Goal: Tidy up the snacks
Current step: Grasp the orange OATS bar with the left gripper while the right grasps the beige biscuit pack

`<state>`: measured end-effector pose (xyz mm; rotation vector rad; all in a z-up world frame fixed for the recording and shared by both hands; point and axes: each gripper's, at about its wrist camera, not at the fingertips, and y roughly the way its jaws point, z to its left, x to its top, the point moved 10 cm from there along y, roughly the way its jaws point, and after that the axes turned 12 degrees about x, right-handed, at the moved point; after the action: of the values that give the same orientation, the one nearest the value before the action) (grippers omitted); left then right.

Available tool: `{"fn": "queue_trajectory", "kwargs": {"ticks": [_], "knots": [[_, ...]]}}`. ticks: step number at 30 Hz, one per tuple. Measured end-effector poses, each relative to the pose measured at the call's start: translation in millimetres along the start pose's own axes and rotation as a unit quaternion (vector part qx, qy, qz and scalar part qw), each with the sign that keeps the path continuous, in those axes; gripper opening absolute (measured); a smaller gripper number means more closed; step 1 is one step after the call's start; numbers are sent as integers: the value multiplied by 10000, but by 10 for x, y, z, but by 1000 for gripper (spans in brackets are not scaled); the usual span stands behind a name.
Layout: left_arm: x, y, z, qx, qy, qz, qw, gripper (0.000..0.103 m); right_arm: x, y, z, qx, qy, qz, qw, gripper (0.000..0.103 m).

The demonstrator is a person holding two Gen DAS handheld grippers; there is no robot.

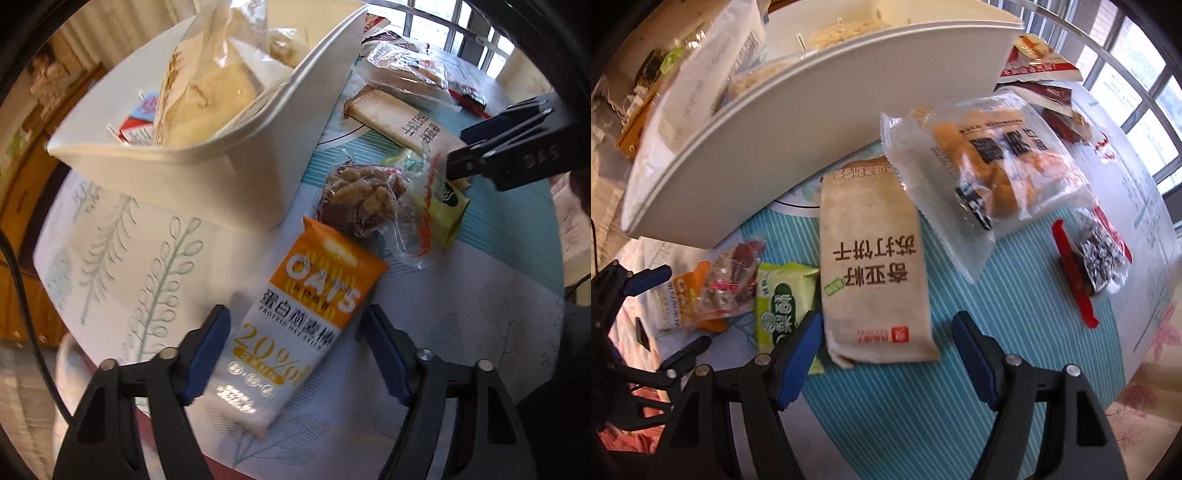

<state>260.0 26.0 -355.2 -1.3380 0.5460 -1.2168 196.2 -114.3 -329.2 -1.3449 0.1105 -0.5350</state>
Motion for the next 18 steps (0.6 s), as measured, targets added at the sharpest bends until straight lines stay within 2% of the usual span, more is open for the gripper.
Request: {"fn": "queue_trajectory", "kwargs": {"ticks": [2, 3, 10, 13, 17, 18], "knots": [[-19, 5, -12, -206, -168, 83, 9996, 58, 92, 41, 64, -95, -103, -30, 9999, 74], [-23, -5, -12, -176, -223, 71, 9996, 54, 130, 66, 89, -144, -152, -33, 9998, 74], [-81, -1, -5, -97, -530, 186, 9984, 47, 355, 175, 179, -271, -269, -1, 9993, 74], [-58, -16, -34, -44, -729, 255, 9970, 44, 441, 206, 211, -361, -334, 65, 9988, 71], [-77, -43, -15, -110, -1076, 382, 9934, 39, 510, 218, 280, -369, -354, 110, 9986, 57], [-80, -43, -7, -147, -1170, 430, 9921, 38, 491, 211, 293, -376, -365, 143, 9985, 57]]}}
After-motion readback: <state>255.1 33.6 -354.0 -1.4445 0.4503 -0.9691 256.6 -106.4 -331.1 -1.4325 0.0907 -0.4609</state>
